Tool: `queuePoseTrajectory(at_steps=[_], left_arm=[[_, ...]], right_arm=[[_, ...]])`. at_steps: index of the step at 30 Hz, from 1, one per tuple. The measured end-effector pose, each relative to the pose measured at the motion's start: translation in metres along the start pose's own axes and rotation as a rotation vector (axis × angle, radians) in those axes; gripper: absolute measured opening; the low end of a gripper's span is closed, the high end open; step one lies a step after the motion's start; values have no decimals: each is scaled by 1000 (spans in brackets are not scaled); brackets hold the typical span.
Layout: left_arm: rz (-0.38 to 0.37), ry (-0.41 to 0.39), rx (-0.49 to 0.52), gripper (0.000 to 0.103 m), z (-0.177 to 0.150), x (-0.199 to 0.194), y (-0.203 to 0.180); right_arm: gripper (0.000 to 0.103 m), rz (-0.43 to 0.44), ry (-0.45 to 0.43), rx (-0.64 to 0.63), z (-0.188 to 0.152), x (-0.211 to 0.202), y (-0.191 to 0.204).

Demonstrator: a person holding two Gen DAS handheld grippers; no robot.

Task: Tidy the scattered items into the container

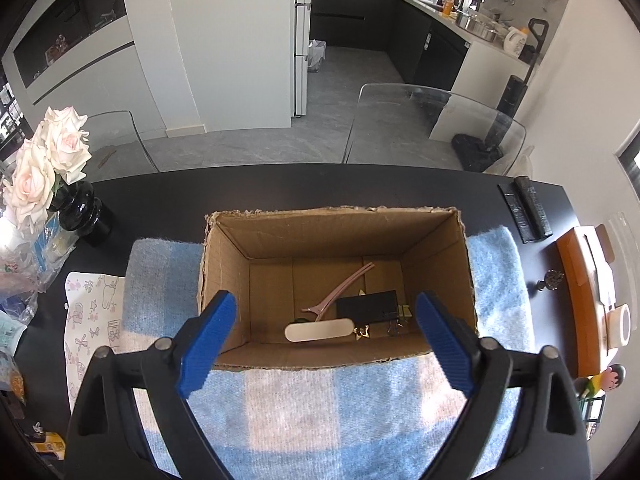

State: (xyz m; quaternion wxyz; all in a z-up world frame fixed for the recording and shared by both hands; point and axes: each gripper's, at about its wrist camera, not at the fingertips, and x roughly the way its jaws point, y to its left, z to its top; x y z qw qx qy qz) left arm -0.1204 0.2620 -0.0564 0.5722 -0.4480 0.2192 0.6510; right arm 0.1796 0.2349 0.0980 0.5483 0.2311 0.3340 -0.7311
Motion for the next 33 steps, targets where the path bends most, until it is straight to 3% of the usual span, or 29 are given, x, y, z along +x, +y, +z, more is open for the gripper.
queuePoseTrajectory(at_steps=[2, 11, 19, 33], left_arm=[[-3, 1, -3, 98, -1, -1, 1], [-34, -59, -4, 98, -25, -38, 2], [-52, -132, -3, 98, -80, -105, 14], [32, -185, -88, 98, -182, -200, 48]], right_arm=[[95, 0, 3, 1, 0, 1, 0], [95, 1, 5, 6, 3, 5, 3], [95, 10, -8, -20, 13, 14, 20], [95, 48, -2, -91, 12, 28, 53]])
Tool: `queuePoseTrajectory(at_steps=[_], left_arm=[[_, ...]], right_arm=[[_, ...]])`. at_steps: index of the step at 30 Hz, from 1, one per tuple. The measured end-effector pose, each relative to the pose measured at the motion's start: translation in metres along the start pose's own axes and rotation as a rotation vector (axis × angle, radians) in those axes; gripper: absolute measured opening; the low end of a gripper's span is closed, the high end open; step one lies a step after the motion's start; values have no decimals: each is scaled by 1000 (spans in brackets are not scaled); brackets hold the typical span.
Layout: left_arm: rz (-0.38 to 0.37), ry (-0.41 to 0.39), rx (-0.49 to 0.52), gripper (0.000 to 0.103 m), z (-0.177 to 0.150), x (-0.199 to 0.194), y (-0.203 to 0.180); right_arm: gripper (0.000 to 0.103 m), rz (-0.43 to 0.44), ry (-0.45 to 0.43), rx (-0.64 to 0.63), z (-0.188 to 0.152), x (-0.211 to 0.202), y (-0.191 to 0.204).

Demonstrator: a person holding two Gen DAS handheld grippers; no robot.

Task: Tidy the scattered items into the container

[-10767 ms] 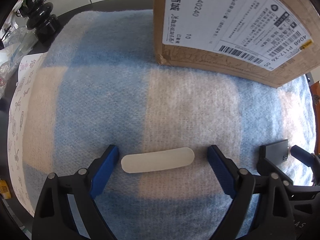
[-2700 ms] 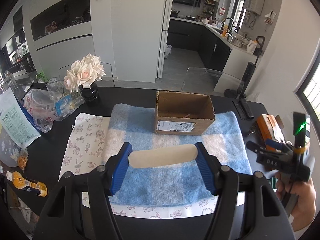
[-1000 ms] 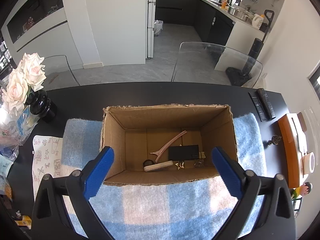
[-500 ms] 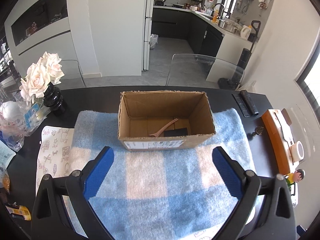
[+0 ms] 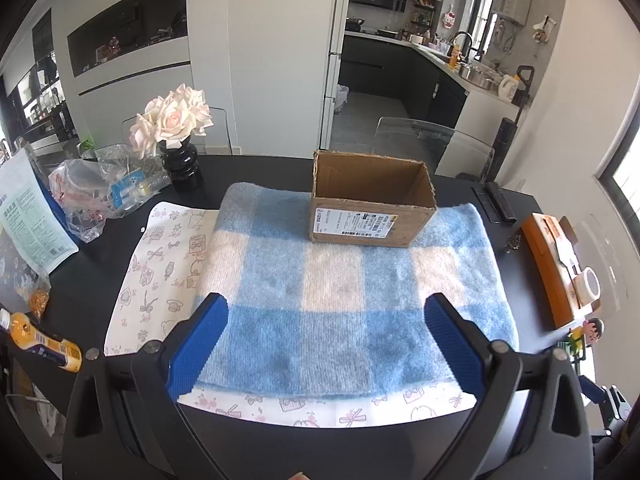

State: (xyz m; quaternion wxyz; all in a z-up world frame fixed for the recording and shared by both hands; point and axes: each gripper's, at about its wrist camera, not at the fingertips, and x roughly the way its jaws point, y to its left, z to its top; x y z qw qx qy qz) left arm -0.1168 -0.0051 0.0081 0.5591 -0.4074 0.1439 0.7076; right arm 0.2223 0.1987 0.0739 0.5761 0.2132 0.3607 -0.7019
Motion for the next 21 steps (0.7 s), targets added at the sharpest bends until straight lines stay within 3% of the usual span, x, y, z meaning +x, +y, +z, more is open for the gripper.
queuePoseTrajectory(at_steps=[10, 21], left_arm=[[34, 9, -7, 98, -41, -34, 4], [-1, 11, -14, 98, -51, -40, 1]], right_arm=[[95, -6, 4, -30, -7, 1, 12], [95, -9, 7, -33, -9, -1, 13]])
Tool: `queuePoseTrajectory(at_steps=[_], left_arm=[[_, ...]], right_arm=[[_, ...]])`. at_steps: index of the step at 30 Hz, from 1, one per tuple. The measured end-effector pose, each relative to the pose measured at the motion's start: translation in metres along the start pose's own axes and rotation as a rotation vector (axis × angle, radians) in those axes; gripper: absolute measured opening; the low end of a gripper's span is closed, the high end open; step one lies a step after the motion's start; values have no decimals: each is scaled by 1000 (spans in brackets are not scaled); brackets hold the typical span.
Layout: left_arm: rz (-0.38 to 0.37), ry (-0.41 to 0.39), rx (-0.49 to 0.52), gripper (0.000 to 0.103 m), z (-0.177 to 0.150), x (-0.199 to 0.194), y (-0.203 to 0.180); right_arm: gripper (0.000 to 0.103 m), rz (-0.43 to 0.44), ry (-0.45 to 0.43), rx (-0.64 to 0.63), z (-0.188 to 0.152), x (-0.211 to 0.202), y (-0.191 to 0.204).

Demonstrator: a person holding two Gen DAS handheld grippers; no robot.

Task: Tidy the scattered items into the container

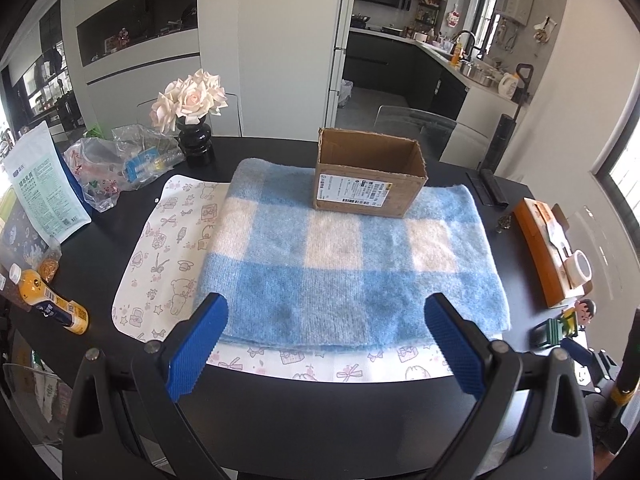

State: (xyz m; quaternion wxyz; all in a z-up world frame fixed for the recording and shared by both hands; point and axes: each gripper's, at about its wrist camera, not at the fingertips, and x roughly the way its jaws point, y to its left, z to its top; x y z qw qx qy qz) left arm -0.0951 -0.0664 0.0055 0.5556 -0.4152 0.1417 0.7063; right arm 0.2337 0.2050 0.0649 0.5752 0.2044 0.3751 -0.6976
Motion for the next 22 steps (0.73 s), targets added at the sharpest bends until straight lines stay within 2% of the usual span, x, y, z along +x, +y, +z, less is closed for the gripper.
queuePoseTrajectory(at_steps=[3, 7, 22], left_arm=[[15, 0, 3, 98, 0, 1, -1], [-14, -10, -5, 98, -2, -1, 0], [-8, -6, 0, 98, -5, 1, -1]], right_arm=[[95, -2, 0, 1, -1, 0, 0], [95, -3, 2, 2, -1, 0, -1], [95, -9, 7, 15, -5, 2, -10]])
